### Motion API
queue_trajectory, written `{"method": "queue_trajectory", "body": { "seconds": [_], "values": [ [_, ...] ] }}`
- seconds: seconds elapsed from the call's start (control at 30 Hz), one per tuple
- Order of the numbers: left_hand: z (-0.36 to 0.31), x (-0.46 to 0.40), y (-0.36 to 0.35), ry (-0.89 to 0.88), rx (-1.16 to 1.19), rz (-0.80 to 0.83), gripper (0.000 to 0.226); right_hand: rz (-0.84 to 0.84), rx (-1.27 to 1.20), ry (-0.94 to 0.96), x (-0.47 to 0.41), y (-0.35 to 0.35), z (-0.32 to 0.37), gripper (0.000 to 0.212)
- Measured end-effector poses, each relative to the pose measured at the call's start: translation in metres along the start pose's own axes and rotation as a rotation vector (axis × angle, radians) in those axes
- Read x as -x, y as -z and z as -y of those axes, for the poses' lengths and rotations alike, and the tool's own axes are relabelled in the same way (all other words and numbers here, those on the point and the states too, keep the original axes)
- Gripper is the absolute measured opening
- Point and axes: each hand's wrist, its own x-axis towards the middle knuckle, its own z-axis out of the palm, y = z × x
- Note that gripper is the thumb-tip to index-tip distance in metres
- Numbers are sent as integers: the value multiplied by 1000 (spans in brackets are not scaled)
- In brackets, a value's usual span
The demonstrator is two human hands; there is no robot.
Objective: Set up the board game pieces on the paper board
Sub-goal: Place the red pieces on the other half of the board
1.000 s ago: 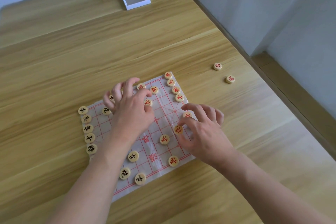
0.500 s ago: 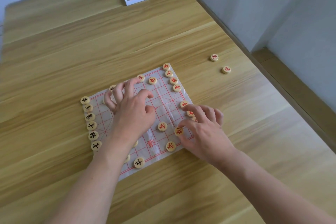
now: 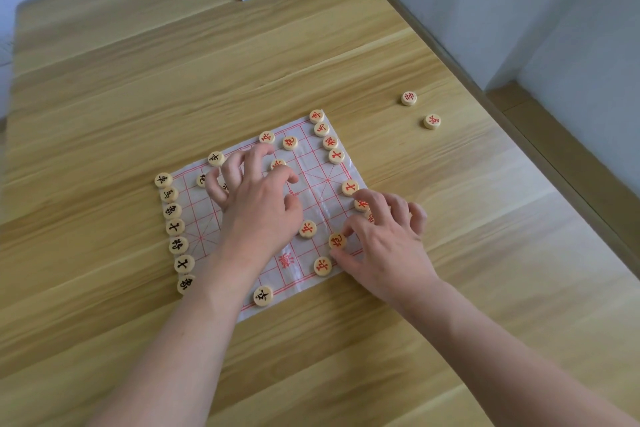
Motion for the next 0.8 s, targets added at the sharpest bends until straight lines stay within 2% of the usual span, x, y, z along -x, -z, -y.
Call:
{"method": "queue_trajectory", "body": {
  "seconds": [0.13, 0.47, 0.8],
  "values": [
    [-7, -1, 0, -3, 7, 15, 25, -15, -22, -7, 1, 5, -3, 40],
    [-27, -15, -5, -33, 36, 17, 30, -163, -98, -80, -13, 18, -34, 21],
    [-47, -40, -15, -104, 52, 13, 15, -186, -111, -133, -42, 20, -62, 25]
  ]
}}
